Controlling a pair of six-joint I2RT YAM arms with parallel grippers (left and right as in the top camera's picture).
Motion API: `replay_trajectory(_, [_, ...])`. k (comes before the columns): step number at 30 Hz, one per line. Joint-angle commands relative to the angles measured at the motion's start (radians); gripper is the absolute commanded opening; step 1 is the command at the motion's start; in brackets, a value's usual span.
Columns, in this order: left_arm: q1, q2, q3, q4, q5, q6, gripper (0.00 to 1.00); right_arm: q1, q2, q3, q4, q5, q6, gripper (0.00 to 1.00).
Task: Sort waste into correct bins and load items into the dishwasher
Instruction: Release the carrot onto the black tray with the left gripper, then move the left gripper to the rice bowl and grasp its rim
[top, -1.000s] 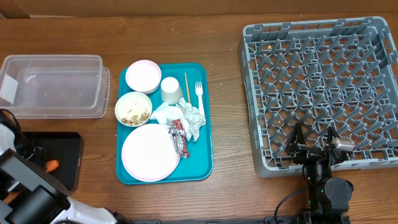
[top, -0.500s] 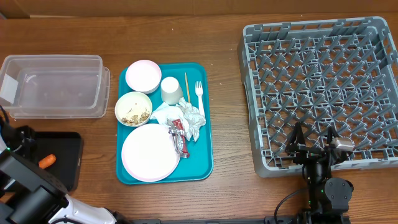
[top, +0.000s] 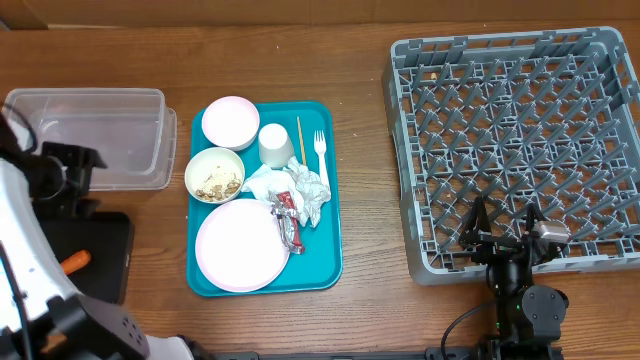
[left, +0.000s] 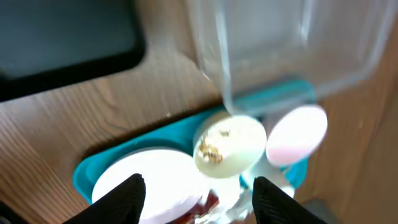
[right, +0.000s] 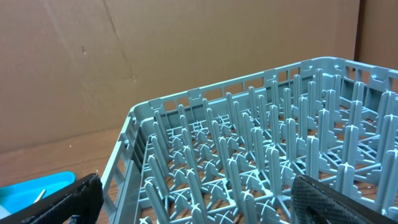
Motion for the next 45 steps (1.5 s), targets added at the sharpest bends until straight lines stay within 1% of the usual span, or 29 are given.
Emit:
replay_trajectory(1, [-0.174,-0.093,0.022,0.019,0.028,0.192,0.59,0.000,-0.008,-0.010,0.005,0.006,-0.007,1.00])
replay_trajectory(3, [-0.273,-0.100,0.022,0.034,0.028,0.252,0.61,0.000,-0.008,-0.010,0.005,0.006,-0.007,1.00])
replay_trajectory(4, [-0.386,-0.096,0.021,0.054,0.026,0.304,0.62,0.000,-0.008,-0.010,0.005,0.006,-0.007,1.00])
replay_trajectory(5, [-0.431,-0.092,0.020,0.066,0.026,0.318,0.62,0.000,-0.008,-0.010,0.005,0.006,-0.007,1.00])
replay_trajectory(6, [-0.506,-0.083,0.020,0.092,0.015,0.334,0.63,0.000,-0.008,-0.010,0.005,0.006,-0.007,1.00])
replay_trajectory(7, [-0.595,-0.069,0.019,0.127,-0.036,0.335,0.81,0.000,-0.008,-0.010,0.005,0.006,-0.007,1.00])
replay_trajectory(9, [-0.687,-0.047,0.019,0.174,-0.116,0.335,1.00,0.000,-0.008,-0.010,0.005,0.006,-0.007,1.00])
replay_trajectory(11, [-0.805,-0.002,0.020,0.225,-0.271,0.335,1.00,0.000,-0.008,-0.010,0.005,0.006,-0.007,1.00])
replay_trajectory(12, [-0.842,0.019,0.019,0.236,-0.344,0.335,1.00,0.000,-0.008,-0.010,0.005,0.006,-0.007,1.00])
replay_trajectory(15, [-0.909,0.082,0.019,0.241,-0.498,0.336,1.00,0.000,-0.008,-0.010,0.005,0.006,-0.007,1.00])
replay_trajectory(16, [-0.917,0.108,0.020,0.234,-0.521,0.344,1.00,0.000,-0.008,-0.010,0.005,0.006,-0.007,1.00])
replay_trajectory(18, [-0.913,0.137,0.019,0.231,-0.521,0.369,0.95,0.000,-0.008,-0.010,0.005,0.006,-0.007,1.00])
replay_trajectory(19, [-0.898,0.160,0.020,0.229,-0.521,0.389,0.97,0.000,-0.008,-0.010,0.005,0.006,-0.007,1.00])
replay_trajectory(22, [-0.871,0.190,0.019,0.222,-0.511,0.432,0.99,0.000,-0.008,-0.010,0.005,0.006,-0.007,1.00])
replay_trajectory(23, [-0.858,0.204,0.019,0.220,-0.487,0.477,1.00,0.000,-0.008,-0.010,0.005,0.006,-0.007,1.00])
replay_trajectory(25, [-0.840,0.229,0.014,0.220,-0.376,0.589,1.00,0.000,-0.008,-0.010,0.005,0.006,-0.007,1.00])
replay_trajectory(26, [-0.834,0.237,0.008,0.217,-0.321,0.631,1.00,0.000,-0.008,-0.010,0.005,0.006,-0.007,1.00])
replay_trajectory(27, [-0.832,0.242,-0.002,0.217,-0.294,0.648,1.00,0.000,-0.008,-0.010,0.005,0.006,-0.007,1.00])
replay_trajectory(32, [-0.826,0.247,-0.103,0.255,-0.366,0.655,1.00,0.000,-0.008,-0.010,0.005,0.006,-0.007,1.00])
replay_trajectory(34, [-0.814,0.247,-0.125,0.280,-0.361,0.661,1.00,0.000,-0.008,-0.010,0.005,0.006,-0.007,1.00])
replay_trajectory(36, [-0.799,0.247,-0.177,0.340,-0.341,0.692,1.00,0.000,-0.008,-0.010,0.005,0.006,-0.007,1.00])
replay_trajectory(38, [-0.792,0.247,-0.245,0.412,-0.289,0.726,1.00,0.000,-0.008,-0.010,0.005,0.006,-0.007,1.00])
replay_trajectory(40, [-0.792,0.247,-0.317,0.488,-0.282,0.734,1.00,0.000,-0.008,-0.010,0.005,0.006,-0.007,1.00])
replay_trajectory(45, [-0.781,0.247,-0.339,0.520,-0.287,0.736,1.00,0.000,-0.008,-0.010,0.005,0.006,-0.007,1.00])
